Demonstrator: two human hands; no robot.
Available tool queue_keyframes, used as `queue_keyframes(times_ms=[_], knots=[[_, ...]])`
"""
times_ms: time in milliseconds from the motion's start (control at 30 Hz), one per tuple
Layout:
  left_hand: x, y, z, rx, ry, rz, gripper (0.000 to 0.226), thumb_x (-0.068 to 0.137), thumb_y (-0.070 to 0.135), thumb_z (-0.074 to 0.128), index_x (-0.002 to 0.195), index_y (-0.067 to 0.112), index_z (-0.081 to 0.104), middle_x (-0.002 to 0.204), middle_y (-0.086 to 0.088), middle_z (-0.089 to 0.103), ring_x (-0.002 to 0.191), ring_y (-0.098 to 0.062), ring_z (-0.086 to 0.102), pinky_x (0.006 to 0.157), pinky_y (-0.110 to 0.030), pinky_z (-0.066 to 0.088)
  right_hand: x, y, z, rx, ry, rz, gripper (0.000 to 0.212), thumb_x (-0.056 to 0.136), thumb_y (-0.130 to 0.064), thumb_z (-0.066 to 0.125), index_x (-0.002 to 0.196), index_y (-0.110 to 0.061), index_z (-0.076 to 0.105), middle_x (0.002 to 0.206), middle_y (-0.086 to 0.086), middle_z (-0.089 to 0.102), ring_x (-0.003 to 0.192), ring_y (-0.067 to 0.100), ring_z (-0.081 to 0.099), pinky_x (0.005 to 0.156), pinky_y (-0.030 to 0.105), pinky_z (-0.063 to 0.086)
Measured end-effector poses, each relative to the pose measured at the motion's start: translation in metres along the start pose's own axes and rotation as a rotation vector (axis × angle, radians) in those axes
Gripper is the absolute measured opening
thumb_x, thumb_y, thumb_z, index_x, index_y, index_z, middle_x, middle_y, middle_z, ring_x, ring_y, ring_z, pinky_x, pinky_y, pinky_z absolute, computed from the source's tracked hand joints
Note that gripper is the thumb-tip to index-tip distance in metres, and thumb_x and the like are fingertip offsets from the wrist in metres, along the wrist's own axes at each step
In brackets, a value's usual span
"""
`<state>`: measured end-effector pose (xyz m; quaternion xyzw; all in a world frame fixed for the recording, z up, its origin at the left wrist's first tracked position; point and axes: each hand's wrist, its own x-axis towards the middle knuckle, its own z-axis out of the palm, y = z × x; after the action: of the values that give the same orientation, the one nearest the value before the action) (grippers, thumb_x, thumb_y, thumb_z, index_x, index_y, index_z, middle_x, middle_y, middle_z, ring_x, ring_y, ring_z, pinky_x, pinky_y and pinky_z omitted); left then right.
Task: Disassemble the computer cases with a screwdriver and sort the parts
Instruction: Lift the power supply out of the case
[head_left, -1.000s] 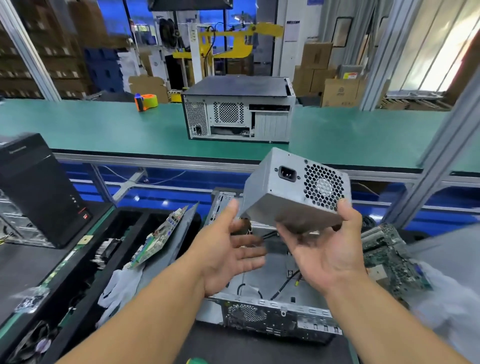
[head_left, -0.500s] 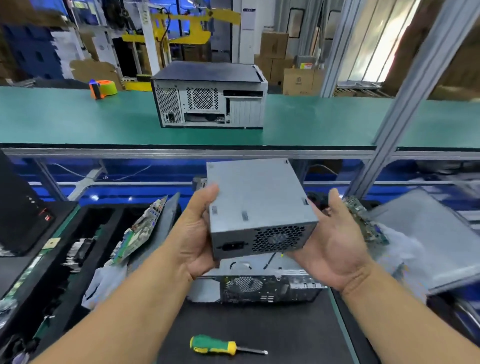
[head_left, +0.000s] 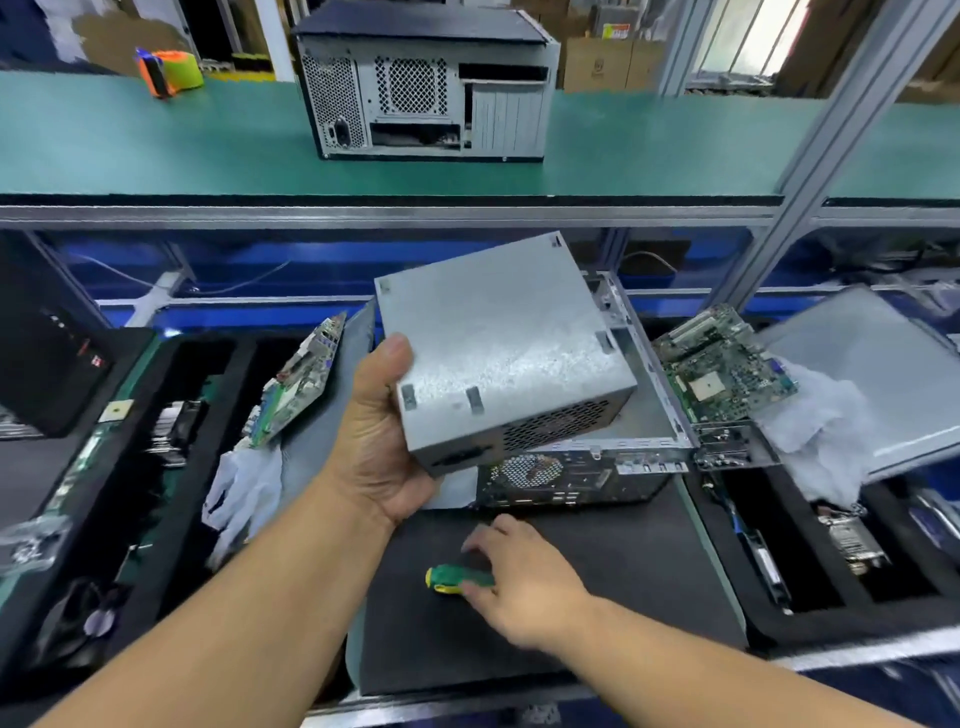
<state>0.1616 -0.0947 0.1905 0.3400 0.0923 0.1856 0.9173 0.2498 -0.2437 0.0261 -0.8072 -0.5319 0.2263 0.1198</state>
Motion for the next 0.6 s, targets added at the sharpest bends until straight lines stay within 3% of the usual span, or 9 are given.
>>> queue_keyframes(times_ms=[67, 167, 300, 400, 500, 600], knots=[[-0.003, -0.004, -0.001, 0.011, 0.010, -0.008, 0.078, 0.064, 0.052, 0.086, 0.134, 0.024, 0.067, 0.137, -0.014, 0.065, 0.119, -0.042, 0.065, 0.077, -0.052, 0.063, 0.005, 0.005, 0.017, -0.149, -0.070, -0.007, 0.044, 0.093, -0.046, 0.062, 0.132, -0.030, 0.050, 0.125, 0.001, 0.046, 0.116, 0.027, 0.047, 0.097, 0.041, 0.045], [-0.003, -0.008, -0.002, 0.053, 0.030, -0.006, 0.071, 0.064, 0.054, 0.084, 0.129, 0.026, 0.071, 0.132, -0.012, 0.068, 0.115, -0.039, 0.068, 0.078, -0.053, 0.063, 0.009, 0.022, 0.028, -0.171, -0.029, 0.009, 0.034, 0.098, -0.037, 0.061, 0.129, -0.027, 0.049, 0.123, 0.002, 0.048, 0.116, 0.029, 0.049, 0.095, 0.043, 0.045], [-0.004, -0.015, -0.002, 0.075, -0.008, -0.014, 0.068, 0.068, 0.057, 0.081, 0.128, 0.026, 0.072, 0.130, -0.010, 0.070, 0.115, -0.036, 0.069, 0.087, -0.056, 0.058, -0.008, 0.061, 0.020, 0.009, 0.199, 0.102, 0.027, 0.098, -0.035, 0.061, 0.122, -0.025, 0.054, 0.114, -0.004, 0.052, 0.108, 0.023, 0.054, 0.092, 0.038, 0.046], [-0.005, -0.022, 0.007, 0.058, -0.063, -0.022, 0.058, 0.074, 0.053, 0.073, 0.124, 0.024, 0.074, 0.125, -0.011, 0.072, 0.111, -0.034, 0.071, 0.075, -0.048, 0.063, -0.037, 0.101, 0.004, -0.040, 0.302, 0.172, 0.025, 0.097, -0.036, 0.062, 0.118, -0.025, 0.056, 0.109, -0.007, 0.053, 0.104, 0.020, 0.054, 0.088, 0.035, 0.049], [-0.004, -0.027, 0.019, 0.044, -0.090, 0.002, 0.056, 0.073, 0.052, 0.077, 0.121, 0.024, 0.076, 0.123, -0.010, 0.073, 0.113, -0.033, 0.070, 0.077, -0.044, 0.062, -0.076, 0.142, -0.006, -0.094, 0.415, 0.288, 0.026, 0.096, -0.030, 0.065, 0.119, -0.018, 0.059, 0.109, -0.001, 0.056, 0.102, 0.025, 0.054, 0.087, 0.041, 0.051], [0.002, -0.035, 0.030, 0.035, -0.105, -0.020, 0.053, 0.077, 0.051, 0.068, 0.122, 0.024, 0.074, 0.124, -0.011, 0.072, 0.113, -0.035, 0.070, 0.073, -0.043, 0.062, -0.104, 0.172, -0.010, 0.063, 0.620, 0.512, 0.023, 0.094, -0.021, 0.068, 0.114, -0.011, 0.063, 0.102, 0.006, 0.062, 0.097, 0.031, 0.060, 0.083, 0.040, 0.050]])
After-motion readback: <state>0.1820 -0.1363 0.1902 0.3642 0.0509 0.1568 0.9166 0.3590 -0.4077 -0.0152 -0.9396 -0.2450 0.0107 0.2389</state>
